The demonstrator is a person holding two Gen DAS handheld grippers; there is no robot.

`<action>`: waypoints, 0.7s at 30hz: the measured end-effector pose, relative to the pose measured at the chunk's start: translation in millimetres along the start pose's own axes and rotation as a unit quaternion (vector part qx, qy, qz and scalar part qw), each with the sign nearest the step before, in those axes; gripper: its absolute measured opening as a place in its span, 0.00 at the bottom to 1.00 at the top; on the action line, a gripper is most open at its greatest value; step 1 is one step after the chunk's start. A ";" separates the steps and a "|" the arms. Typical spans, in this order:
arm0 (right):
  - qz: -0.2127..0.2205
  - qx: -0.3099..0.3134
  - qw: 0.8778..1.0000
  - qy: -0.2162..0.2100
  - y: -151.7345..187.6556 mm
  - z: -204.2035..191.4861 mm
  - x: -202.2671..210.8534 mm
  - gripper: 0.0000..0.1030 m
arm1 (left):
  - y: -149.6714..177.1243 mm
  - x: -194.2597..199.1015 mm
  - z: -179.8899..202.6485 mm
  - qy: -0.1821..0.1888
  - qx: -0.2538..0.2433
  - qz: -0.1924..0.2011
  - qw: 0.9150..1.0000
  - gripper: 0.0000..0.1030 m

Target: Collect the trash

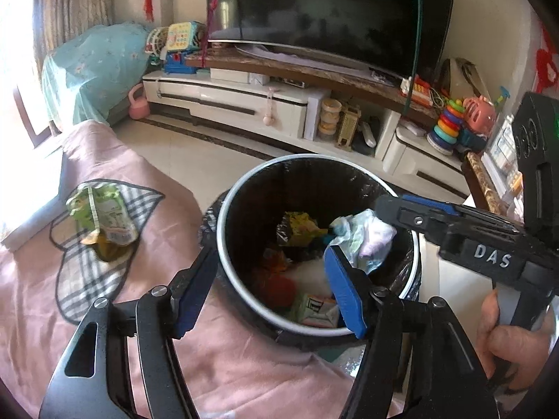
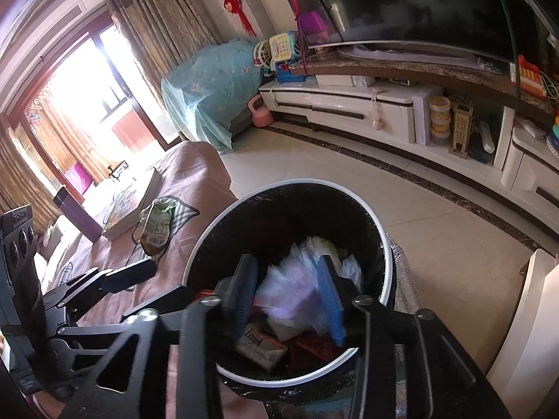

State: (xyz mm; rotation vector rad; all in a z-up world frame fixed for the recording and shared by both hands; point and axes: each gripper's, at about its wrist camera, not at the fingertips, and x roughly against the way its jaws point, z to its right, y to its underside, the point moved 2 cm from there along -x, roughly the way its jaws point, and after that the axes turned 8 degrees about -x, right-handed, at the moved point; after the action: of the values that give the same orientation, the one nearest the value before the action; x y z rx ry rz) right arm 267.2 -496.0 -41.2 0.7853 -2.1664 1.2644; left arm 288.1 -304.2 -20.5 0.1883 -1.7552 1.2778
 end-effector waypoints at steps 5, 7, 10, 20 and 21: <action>0.023 -0.003 1.000 -0.010 5.5 -6.0 22.8 0.58 | 17.3 29.7 -13.7 -0.008 0.023 0.015 1.000 0.69; 0.033 -0.005 0.999 -0.015 10.2 -9.7 32.3 0.71 | 28.4 44.9 -17.6 -0.011 0.038 0.026 0.999 0.72; 0.051 -0.008 0.998 -0.023 23.6 -18.0 49.7 0.80 | 48.6 66.7 -22.9 -0.007 0.064 0.044 0.997 0.74; 0.113 -0.011 0.993 -0.033 76.0 -44.6 99.6 0.96 | 107.3 125.6 -30.8 -0.031 0.118 0.089 0.989 0.77; 0.118 -0.006 0.993 -0.029 76.7 -47.5 103.1 0.96 | 108.9 131.2 -30.7 -0.035 0.116 0.094 0.988 0.77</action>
State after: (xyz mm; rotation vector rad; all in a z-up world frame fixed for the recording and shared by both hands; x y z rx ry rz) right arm 147.5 -446.2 3.4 0.5797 -2.3681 1.3560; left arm 168.2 -181.7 4.5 0.2075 -1.7118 1.6322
